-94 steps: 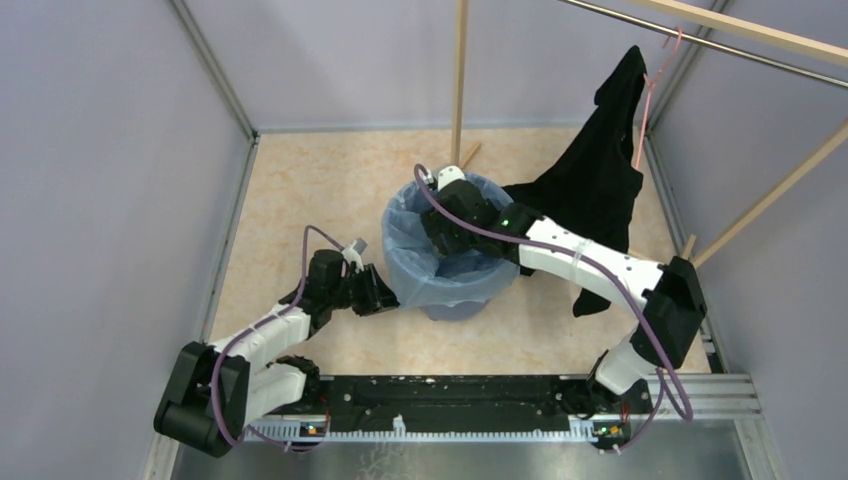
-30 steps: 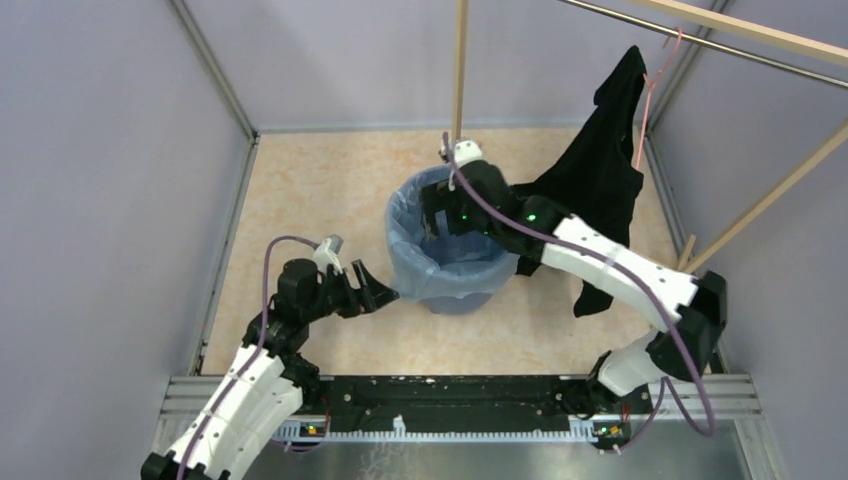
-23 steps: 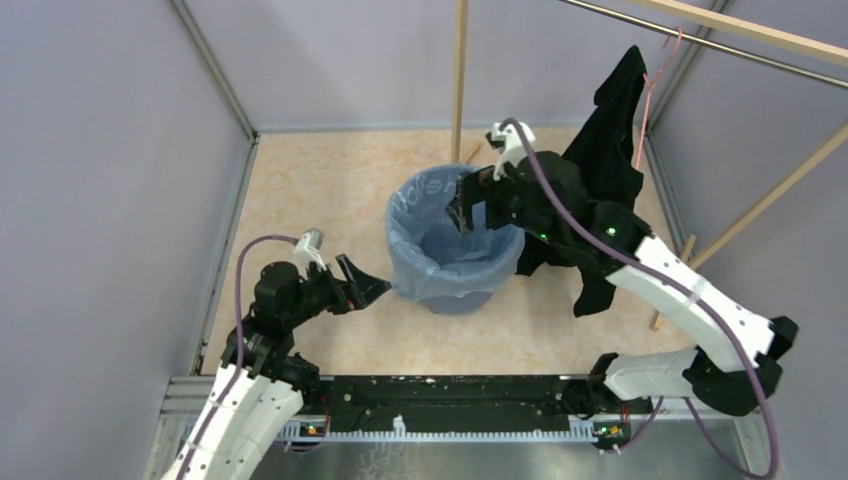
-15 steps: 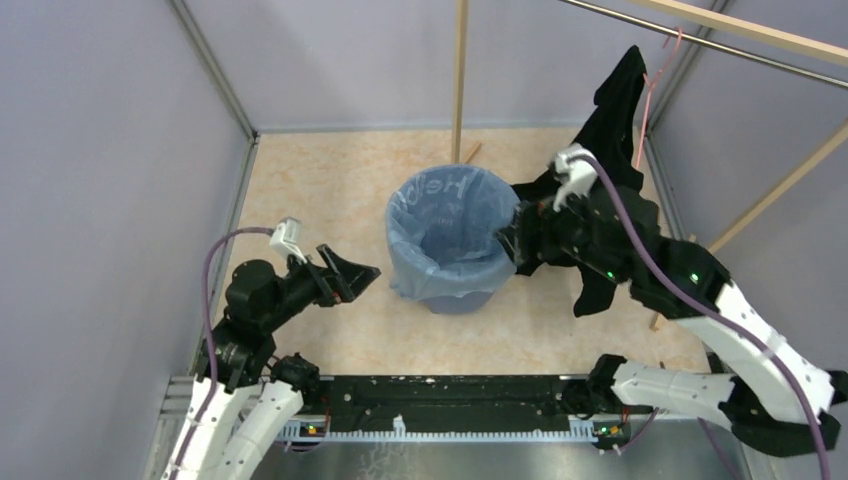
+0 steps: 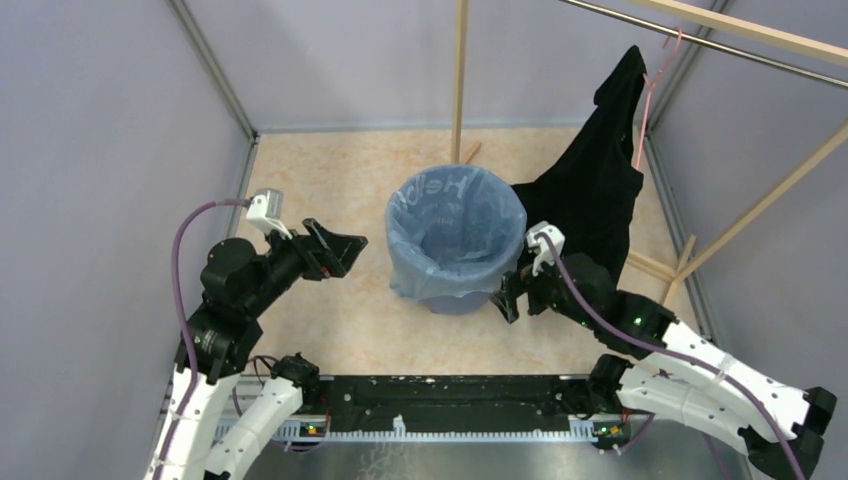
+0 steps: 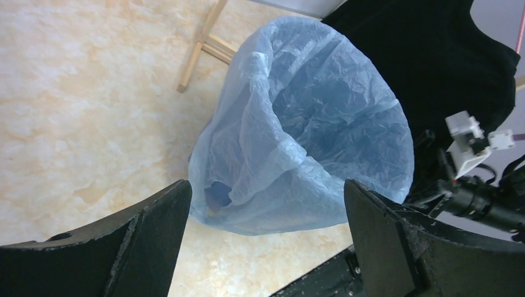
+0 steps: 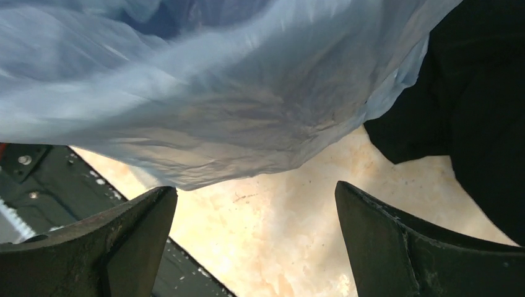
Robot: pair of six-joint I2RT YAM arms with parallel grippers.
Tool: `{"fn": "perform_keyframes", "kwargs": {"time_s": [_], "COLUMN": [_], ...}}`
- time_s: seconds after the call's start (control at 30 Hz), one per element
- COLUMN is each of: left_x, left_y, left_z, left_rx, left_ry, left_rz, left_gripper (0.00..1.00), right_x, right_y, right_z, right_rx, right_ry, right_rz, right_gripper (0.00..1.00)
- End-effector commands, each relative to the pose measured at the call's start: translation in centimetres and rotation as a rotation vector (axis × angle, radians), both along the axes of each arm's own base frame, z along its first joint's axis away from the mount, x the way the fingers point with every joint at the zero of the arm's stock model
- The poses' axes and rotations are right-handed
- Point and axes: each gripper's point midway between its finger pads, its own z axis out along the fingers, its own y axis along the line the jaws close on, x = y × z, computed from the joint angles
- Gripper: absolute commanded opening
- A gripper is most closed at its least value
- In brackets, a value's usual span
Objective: Put the trash bags into the trash bin
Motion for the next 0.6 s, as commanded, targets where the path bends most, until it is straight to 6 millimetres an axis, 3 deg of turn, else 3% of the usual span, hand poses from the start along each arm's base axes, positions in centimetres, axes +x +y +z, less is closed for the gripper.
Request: {"fn": "perform_keyframes", "kwargs": {"time_s": [0.0, 0.23, 0.33, 0.57], "left_x": [0.1, 0.6, 0.6, 1.5], "left_y": [1.2, 3.5, 4.4, 4.5], "left_z": [1.6, 1.1, 1.8, 2.1], "left_rx": [0.049, 0.164, 0.159, 0.194], "left_ry": [-0.117, -0.193, -0.259, -0.347], "left_rz": [0.045, 0.137, 0.188, 0.194], "left_gripper": [0.99, 0.99, 0.99, 0.99], "right_x": [2.6, 5.9, 7.3, 11.1], "right_y": [2.3, 5.1, 6.4, 11.9], "right_z": [1.9, -1.1, -2.4, -2.3], "right_rx": [0.17, 0.18, 0.178, 0.22], "right_ry": [-0.176, -0.274, -0.305, -0.384], "right_rz": [-0.022, -0.04, -0.047, -0.012], "right_gripper": [0.99, 0.99, 0.99, 0.99]}}
